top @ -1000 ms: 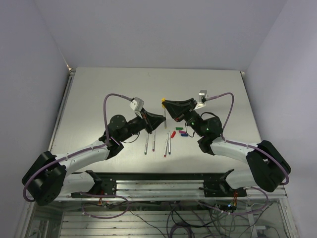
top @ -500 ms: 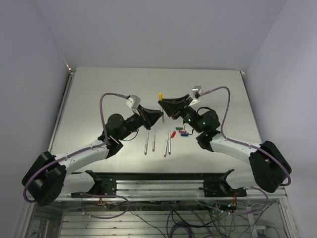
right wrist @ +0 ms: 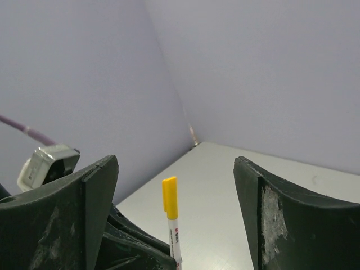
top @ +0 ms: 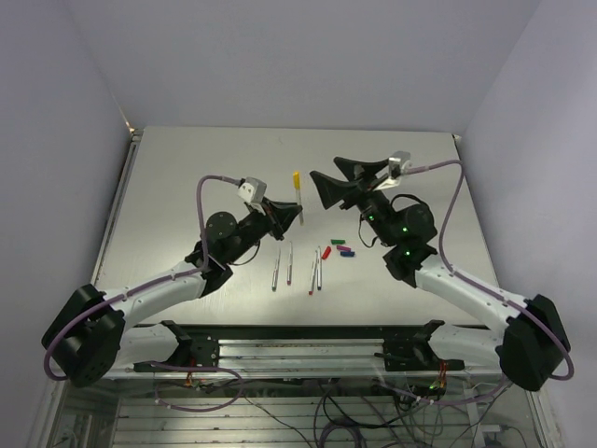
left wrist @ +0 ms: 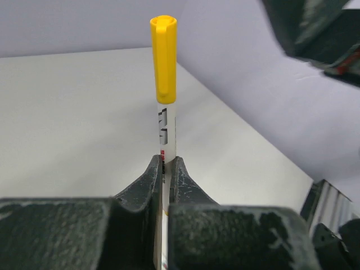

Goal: Insert the pens into the pen caps

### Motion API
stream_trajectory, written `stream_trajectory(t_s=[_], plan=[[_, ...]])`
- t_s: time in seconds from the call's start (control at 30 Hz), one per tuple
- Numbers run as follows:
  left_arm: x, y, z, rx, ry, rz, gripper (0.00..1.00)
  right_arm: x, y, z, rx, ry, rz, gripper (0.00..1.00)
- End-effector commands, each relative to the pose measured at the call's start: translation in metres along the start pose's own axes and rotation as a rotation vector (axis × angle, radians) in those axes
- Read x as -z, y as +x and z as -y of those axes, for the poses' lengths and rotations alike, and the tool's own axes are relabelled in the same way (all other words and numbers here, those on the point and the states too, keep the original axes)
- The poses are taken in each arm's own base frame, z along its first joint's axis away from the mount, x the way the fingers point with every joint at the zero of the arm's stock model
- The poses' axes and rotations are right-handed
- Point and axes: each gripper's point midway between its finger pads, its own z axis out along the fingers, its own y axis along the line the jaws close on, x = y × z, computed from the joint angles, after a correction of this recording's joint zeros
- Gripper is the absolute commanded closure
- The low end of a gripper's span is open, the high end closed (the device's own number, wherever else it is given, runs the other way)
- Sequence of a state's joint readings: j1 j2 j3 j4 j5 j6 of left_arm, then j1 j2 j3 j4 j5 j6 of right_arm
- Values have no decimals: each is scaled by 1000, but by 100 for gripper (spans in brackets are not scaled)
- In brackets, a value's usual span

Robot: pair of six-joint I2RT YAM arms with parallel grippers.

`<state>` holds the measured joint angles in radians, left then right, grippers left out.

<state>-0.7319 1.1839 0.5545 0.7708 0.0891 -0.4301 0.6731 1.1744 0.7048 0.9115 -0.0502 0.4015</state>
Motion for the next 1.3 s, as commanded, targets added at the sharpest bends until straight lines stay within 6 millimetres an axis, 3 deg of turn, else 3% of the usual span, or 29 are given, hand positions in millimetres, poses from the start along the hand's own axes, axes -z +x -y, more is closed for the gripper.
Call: stream_trajectory(t_s=[0.0,0.1,0.2,0.37,0.5,0.67,1.03,1.27], plan=[[-8,-4,-33,-88,-167,-28,93,12,-7,35,58,210,-25,16],[-9,4,-70,-105,-333,-119,93,27,6,71,76,416,-107,14],[1,25,-116,-106,-522,-250,93,47,19,98,95,576,-158,9],[12,47,-168,-68,-671,-333,93,73,32,120,119,701,-185,8],[15,72,-195,-50,-740,-419,93,82,42,129,121,763,-222,9],[11,100,-210,-20,-755,-497,93,87,57,134,109,789,-272,13],[4,135,-245,-19,-833,-619,93,98,74,136,90,793,-309,15],[7,155,-256,7,-857,-668,93,99,79,136,87,792,-322,15]])
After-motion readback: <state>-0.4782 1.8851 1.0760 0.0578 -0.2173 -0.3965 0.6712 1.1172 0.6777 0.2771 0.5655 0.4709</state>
